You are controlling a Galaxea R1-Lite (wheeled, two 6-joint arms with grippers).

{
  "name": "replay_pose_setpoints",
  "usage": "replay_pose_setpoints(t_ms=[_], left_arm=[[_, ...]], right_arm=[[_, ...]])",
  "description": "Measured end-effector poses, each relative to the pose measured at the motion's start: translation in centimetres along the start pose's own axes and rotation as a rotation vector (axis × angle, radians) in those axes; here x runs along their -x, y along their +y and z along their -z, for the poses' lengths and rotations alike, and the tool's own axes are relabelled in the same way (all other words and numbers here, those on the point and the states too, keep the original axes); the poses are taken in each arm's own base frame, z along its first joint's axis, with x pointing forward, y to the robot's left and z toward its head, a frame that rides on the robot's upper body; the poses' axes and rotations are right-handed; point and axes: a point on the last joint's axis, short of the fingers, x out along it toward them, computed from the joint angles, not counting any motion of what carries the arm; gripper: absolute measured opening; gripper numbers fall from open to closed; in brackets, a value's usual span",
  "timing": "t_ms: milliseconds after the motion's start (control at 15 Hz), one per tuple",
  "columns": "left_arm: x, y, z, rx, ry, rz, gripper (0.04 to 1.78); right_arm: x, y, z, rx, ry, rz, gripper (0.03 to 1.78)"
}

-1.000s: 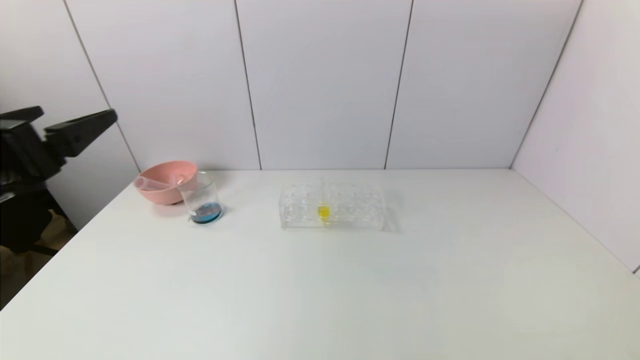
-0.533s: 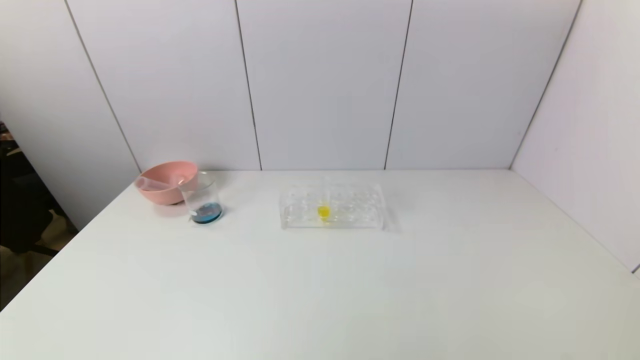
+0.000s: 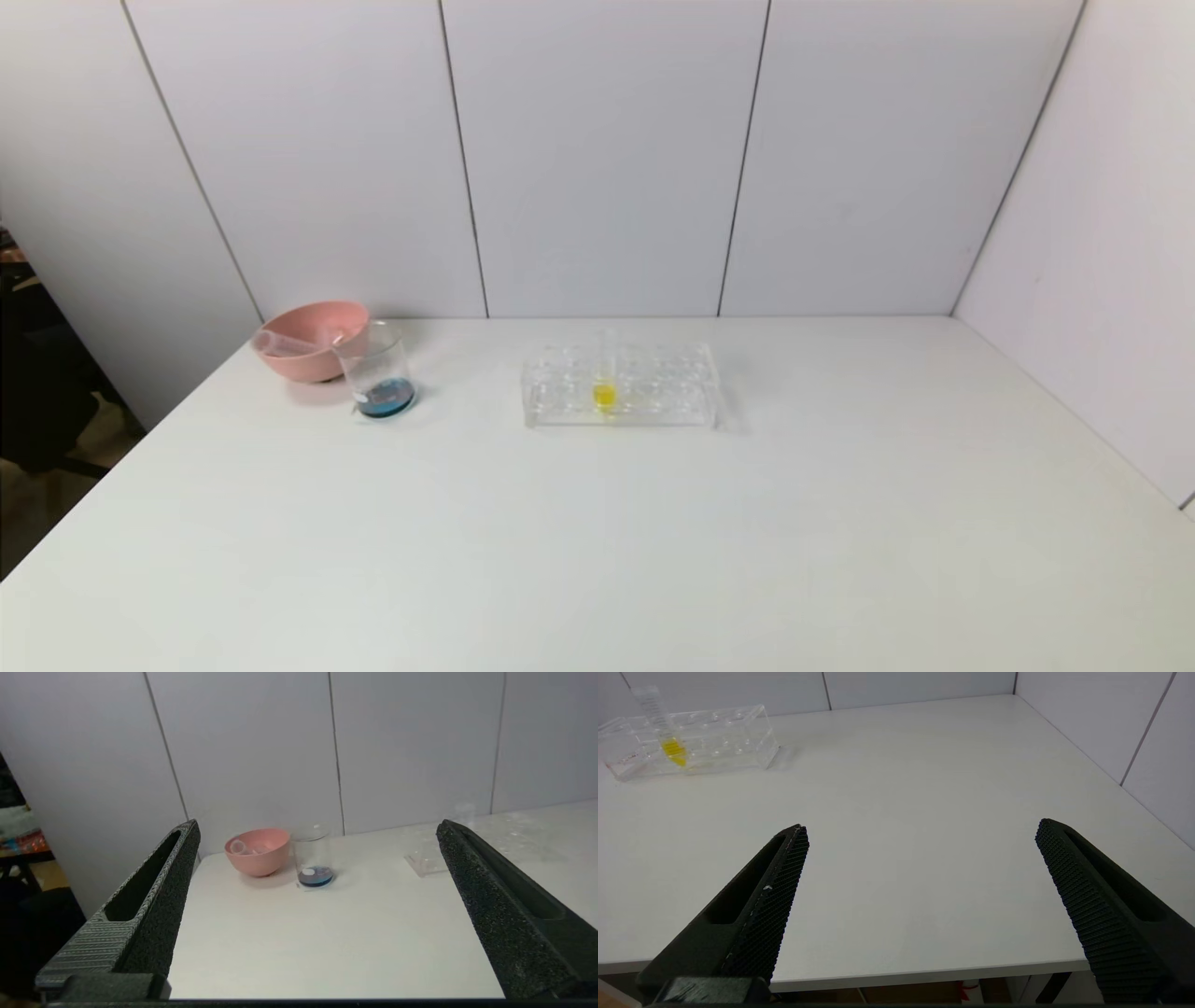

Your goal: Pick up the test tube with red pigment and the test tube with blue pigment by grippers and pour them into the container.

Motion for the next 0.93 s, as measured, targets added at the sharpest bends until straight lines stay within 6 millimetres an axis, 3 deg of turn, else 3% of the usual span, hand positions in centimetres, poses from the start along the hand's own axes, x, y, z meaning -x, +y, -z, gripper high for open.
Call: replay_pose_setpoints(t_ms=[200,333,467,933], left_arm=[[-0.6,-0.4,6.1,0.011,0.169,-0.039,1.76],[-0.3,-0.7,9.1,0.060,0.310,-0.045,1.76],[-0.1,-0.8,9.9,0.110,0.364,-0.049,1.76],[-0.2,-0.8,10.1,0.158,0.350,-0.065,1.76]], right_arm=[[0.0,0.0,0.0,0.000,0.000,0.000,1.77],[0.0,0.0,0.0,0.000,0.000,0.000,1.77],[0.0,0.0,0.0,0.000,0.000,0.000,1.77],[0.0,0.0,0.0,-0.001,0.000,0.000,1.77]])
